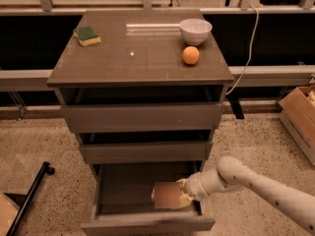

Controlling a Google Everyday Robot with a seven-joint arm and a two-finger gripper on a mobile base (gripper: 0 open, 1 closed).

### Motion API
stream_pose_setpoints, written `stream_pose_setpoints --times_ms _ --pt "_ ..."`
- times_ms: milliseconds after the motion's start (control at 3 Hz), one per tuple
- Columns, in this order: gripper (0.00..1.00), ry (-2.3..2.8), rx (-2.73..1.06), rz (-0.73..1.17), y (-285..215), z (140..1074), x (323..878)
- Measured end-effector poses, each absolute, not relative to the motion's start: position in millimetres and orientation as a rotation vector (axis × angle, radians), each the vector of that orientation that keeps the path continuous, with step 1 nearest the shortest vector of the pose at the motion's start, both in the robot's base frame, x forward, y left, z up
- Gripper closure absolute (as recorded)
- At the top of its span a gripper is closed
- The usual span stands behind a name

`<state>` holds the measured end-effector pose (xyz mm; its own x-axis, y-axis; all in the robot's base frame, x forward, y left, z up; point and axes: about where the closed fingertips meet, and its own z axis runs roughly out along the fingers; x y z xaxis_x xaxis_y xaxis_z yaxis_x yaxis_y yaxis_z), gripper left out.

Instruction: Pick coke can from bottom drawer and place on counter

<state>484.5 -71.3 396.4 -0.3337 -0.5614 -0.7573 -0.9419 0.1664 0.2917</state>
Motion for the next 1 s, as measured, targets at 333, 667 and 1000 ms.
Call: stream_pose_setpoints --times_ms 333,667,1000 --pt "1.00 2.043 -1.427 0.934 -102 446 449" --pt "1.00 2.141 -1.415 0.799 -136 499 435" --pt "1.00 2.193 -1.464 0.563 -183 592 461"
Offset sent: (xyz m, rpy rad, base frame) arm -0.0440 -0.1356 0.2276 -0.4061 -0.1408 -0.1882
